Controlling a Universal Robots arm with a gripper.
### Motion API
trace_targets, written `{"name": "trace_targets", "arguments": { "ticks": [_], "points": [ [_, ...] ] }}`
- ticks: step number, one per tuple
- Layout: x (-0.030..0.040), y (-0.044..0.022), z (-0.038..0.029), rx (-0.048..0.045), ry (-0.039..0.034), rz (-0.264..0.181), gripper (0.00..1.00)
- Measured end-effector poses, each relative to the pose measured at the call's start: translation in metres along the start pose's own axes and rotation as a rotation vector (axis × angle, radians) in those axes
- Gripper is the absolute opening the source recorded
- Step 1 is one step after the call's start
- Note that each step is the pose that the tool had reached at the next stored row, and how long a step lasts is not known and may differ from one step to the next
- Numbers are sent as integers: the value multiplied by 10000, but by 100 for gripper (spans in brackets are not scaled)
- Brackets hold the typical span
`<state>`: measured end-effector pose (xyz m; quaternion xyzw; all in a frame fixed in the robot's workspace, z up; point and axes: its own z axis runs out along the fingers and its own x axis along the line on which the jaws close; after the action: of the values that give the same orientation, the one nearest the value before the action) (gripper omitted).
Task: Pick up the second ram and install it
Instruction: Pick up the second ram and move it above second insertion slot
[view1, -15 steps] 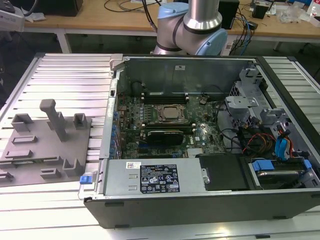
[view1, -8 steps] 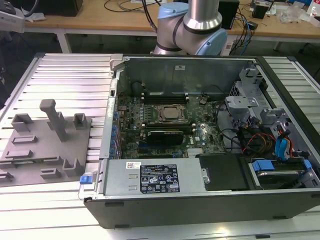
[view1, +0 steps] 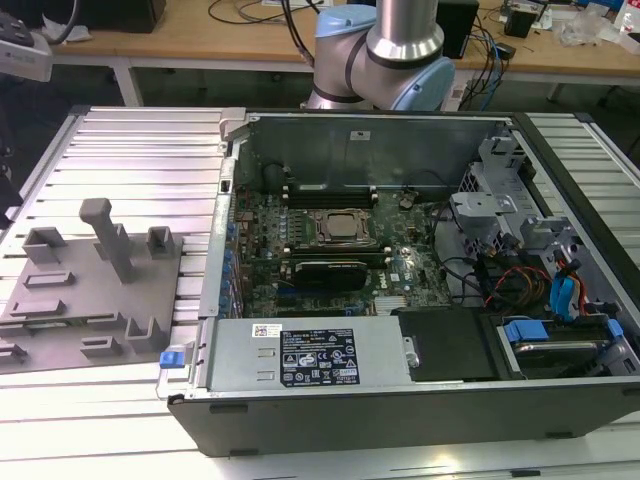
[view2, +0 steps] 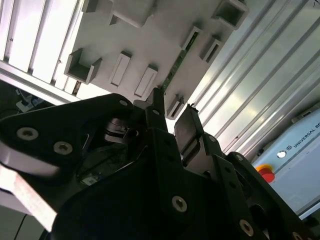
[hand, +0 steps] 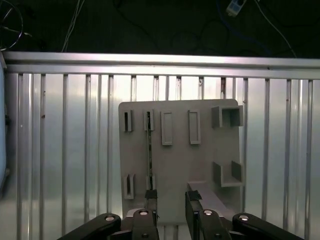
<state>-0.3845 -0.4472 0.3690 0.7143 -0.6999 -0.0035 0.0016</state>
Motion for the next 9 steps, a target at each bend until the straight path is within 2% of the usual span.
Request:
{"name": "trace_targets", "arguments": {
  "ticks": [2, 9],
  "points": [
    [11, 4, 21, 1, -1, 0, 36],
    [86, 12, 159, 1, -1, 0, 36]
  ]
}}
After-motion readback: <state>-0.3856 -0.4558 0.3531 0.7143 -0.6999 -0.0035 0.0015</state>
